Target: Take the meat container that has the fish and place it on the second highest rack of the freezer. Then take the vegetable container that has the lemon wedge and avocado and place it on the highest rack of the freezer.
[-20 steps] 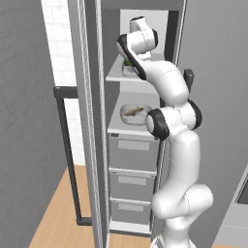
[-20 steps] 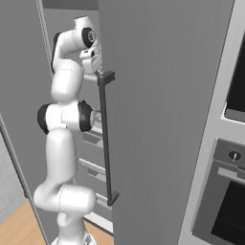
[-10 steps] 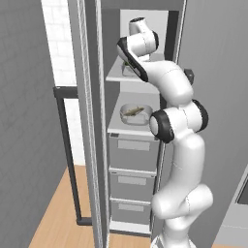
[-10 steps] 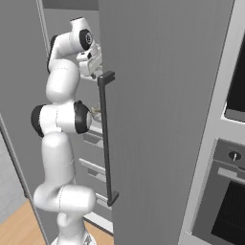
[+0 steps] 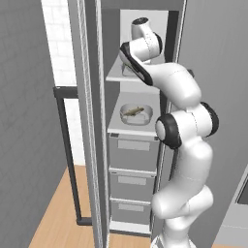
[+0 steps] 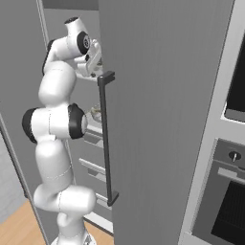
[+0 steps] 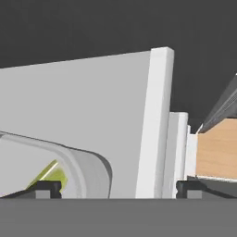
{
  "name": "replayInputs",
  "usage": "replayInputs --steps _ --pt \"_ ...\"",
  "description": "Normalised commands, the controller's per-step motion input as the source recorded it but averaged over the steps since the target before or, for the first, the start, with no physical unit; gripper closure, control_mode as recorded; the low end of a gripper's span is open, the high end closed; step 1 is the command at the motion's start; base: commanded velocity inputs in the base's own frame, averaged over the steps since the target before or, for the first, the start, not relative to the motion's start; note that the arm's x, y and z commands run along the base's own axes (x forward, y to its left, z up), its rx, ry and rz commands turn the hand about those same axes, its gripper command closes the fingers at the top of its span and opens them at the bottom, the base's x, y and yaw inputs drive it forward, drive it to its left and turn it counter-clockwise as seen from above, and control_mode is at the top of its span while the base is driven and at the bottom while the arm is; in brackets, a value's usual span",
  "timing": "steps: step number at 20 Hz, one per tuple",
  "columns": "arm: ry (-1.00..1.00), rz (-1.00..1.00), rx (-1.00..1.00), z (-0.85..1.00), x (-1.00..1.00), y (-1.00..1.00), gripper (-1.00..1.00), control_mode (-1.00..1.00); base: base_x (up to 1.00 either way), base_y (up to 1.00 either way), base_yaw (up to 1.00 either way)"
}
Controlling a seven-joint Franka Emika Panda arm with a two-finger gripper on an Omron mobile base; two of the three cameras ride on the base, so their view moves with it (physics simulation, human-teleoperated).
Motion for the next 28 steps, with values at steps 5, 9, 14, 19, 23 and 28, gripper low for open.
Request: replayInputs --steps 5,9,14,19,23,28 --pt "-0.23 0.0 0.0 0.39 -0.29 0.04 -1.0 -1.0 0.0 0.0 0.0" --pt "-0.09 0.0 0.0 0.32 -0.78 0.06 -1.0 -1.0 0.0 0.0 0.0" --pt "-0.08 0.0 0.0 0.0 -1.0 0.0 -1.0 -1.0 0.0 0.0 0.0" --pt "-0.09 0.0 0.07 0.0 -1.0 0.0 -1.0 -1.0 0.0 0.0 0.0" --pt "-0.04 0.0 0.11 0.0 -1.0 -0.01 -1.0 -1.0 0.0 0.0 0.0" --pt "0.0 -0.01 0.16 -0.19 -1.0 -0.01 -1.0 -1.0 0.0 0.0 0.0"
